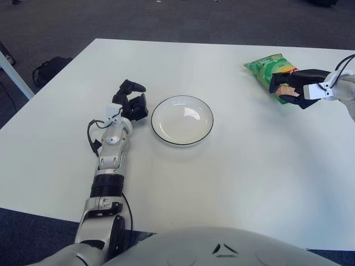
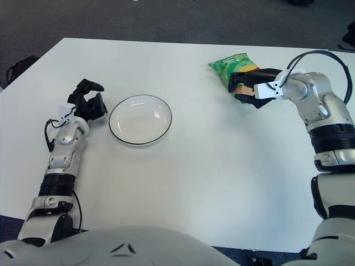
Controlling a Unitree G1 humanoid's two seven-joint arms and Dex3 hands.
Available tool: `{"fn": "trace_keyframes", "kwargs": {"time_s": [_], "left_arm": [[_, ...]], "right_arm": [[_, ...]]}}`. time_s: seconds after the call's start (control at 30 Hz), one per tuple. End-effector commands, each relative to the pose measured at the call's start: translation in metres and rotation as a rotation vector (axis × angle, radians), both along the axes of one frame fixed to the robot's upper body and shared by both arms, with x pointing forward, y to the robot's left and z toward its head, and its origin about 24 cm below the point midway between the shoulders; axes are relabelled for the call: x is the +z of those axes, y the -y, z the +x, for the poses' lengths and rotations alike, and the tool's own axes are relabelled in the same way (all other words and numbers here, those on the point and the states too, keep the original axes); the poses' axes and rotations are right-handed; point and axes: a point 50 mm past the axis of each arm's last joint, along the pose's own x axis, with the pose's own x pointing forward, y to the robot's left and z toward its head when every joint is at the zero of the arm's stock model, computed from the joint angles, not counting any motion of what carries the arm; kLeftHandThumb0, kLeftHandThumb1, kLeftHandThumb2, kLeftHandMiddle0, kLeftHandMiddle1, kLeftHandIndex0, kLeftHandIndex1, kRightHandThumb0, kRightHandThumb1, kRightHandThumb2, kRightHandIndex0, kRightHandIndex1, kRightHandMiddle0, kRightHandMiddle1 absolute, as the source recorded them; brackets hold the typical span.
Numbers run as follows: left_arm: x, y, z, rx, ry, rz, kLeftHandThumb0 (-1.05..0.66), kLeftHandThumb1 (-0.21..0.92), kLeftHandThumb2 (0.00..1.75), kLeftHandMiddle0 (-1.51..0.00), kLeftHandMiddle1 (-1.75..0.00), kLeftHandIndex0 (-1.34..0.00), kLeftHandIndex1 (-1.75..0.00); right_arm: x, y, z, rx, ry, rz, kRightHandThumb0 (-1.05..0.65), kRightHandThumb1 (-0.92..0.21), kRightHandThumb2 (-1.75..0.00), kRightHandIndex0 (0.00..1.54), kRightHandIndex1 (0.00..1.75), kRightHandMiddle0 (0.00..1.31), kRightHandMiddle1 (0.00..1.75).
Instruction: Put the snack into the plate.
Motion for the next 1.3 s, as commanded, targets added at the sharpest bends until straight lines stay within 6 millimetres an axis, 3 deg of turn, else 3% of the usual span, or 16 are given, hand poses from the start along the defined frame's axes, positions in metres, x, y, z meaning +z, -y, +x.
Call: {"fn": "trace_keyframes", "kwargs": {"time_s": [0.0,0.3,0.5,0.53,0.57,0.63,0.73,1.03,1.27], "left_arm": [[-0.002,-0.001,0.0,-0.003,-0.005,-0.006,-0.42,0.5,1.08,-1.03,-1.75,-0.47,-1.75],[-0.004,-0.001,0.0,-0.003,-0.004,-0.004,-0.42,0.5,1.08,-1.02,-1.75,-0.47,-1.75],[-0.004,-0.002,0.0,-0.002,-0.001,0.0,-0.42,0.51,1.08,-1.02,-1.75,-0.46,-1.75],[-0.004,-0.002,0.0,-0.001,-0.001,0.0,-0.42,0.51,1.08,-1.02,-1.75,-0.46,-1.75],[-0.004,-0.002,0.0,0.0,-0.002,0.001,-0.42,0.51,1.08,-1.02,-1.75,-0.46,-1.75],[-0.004,-0.002,-0.001,0.002,-0.004,0.001,-0.42,0.51,1.07,-1.02,-1.75,-0.46,-1.75],[-0.004,-0.003,-0.001,0.004,-0.006,0.003,-0.42,0.51,1.08,-1.02,-1.75,-0.46,-1.75],[-0.005,-0.003,-0.001,0.004,-0.005,0.01,-0.43,0.49,1.1,-1.02,-1.75,-0.48,-1.75],[-0.006,-0.004,-0.002,-0.004,-0.003,0.004,-0.43,0.49,1.09,-1.04,-1.75,-0.47,-1.75]], "right_arm": [[0.009,0.003,0.001,-0.008,0.103,-0.002,-0.92,-0.92,-1.11,1.26,1.75,0.15,1.35],[-0.007,0.014,0.016,-0.114,0.337,0.072,-0.84,-0.92,-0.99,1.21,1.75,0.22,1.42],[-0.009,0.015,0.019,-0.159,0.425,0.11,-0.83,-0.92,-0.94,1.13,1.75,0.14,1.39],[-0.01,0.015,0.019,-0.165,0.434,0.114,-0.83,-0.92,-0.94,0.9,1.75,0.1,1.37],[-0.011,0.015,0.02,-0.176,0.451,0.118,-0.83,-0.92,-0.94,0.81,1.75,0.09,1.36],[-0.013,0.015,0.021,-0.192,0.48,0.122,-0.84,-0.92,-0.94,0.44,1.35,0.04,1.3],[-0.015,0.015,0.022,-0.207,0.509,0.12,-0.86,-0.92,-0.94,0.25,1.04,0.01,1.17],[-0.02,0.015,0.028,-0.233,0.544,0.096,-0.92,-0.92,-1.0,0.07,0.48,0.0,0.75],[-0.024,0.022,0.043,-0.326,0.5,0.089,-0.95,-0.92,-1.08,0.01,0.29,0.0,0.51]]}}
